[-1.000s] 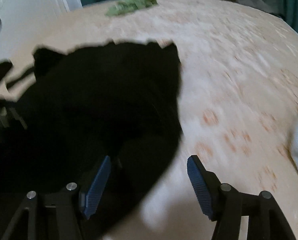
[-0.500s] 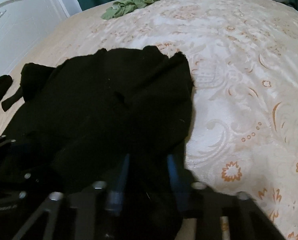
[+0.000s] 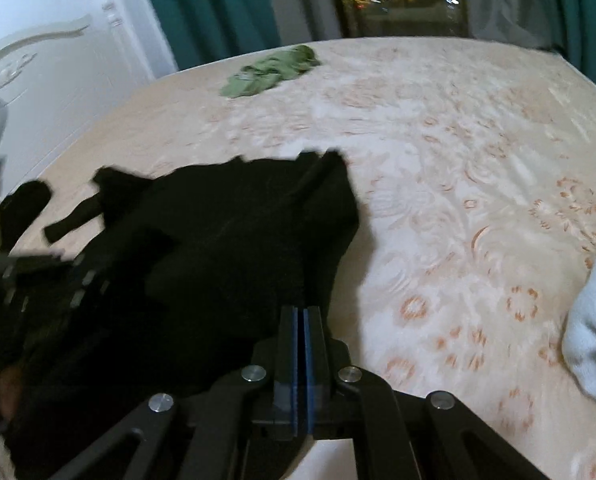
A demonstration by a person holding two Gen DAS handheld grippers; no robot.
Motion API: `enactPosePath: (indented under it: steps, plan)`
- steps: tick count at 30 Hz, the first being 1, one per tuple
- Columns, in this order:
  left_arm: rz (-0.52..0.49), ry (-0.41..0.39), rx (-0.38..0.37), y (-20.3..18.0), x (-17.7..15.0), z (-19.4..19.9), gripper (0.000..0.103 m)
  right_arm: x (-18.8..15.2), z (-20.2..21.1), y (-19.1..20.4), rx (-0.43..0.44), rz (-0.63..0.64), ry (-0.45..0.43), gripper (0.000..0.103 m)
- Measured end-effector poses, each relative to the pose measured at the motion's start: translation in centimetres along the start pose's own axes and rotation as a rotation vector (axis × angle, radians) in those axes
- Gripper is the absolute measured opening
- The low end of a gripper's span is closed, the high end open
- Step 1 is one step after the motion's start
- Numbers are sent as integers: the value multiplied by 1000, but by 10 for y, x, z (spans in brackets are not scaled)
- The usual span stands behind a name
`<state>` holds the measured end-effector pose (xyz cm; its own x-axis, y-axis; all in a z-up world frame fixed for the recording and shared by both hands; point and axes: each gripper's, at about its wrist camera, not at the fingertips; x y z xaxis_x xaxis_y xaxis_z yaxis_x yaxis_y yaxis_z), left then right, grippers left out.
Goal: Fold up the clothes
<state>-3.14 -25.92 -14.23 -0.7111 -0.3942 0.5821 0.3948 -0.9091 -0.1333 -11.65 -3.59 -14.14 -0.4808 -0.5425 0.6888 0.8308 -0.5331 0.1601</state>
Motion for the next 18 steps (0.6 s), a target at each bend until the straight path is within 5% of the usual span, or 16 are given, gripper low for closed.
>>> enactPosePath:
  steps: [4,6,8,13,18]
  plan:
    - [88,65,-7,17,-7,0,11,-20,6,30,57,80,39,1]
    - [118,111,-12,21,-12,-2,15,-31,-6,41,108,125,131,2]
    - [139,147,-21,26,-14,-5,20,-33,-13,41,82,143,155,8]
    - [165,146,-21,31,-14,-4,34,-8,-16,7,25,6,73,83]
    - [135,118,-15,24,-20,8,49,37,-67,-64,43,-296,103,84]
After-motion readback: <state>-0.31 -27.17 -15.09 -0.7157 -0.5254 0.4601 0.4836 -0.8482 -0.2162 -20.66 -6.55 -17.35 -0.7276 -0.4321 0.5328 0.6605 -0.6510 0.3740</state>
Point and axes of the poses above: each gripper's, at about its wrist camera, not at the fingertips, and z roughly against the way its jaws point, y to its left, x to its top, and after that the axes turned 5 degrees about z, right-handed
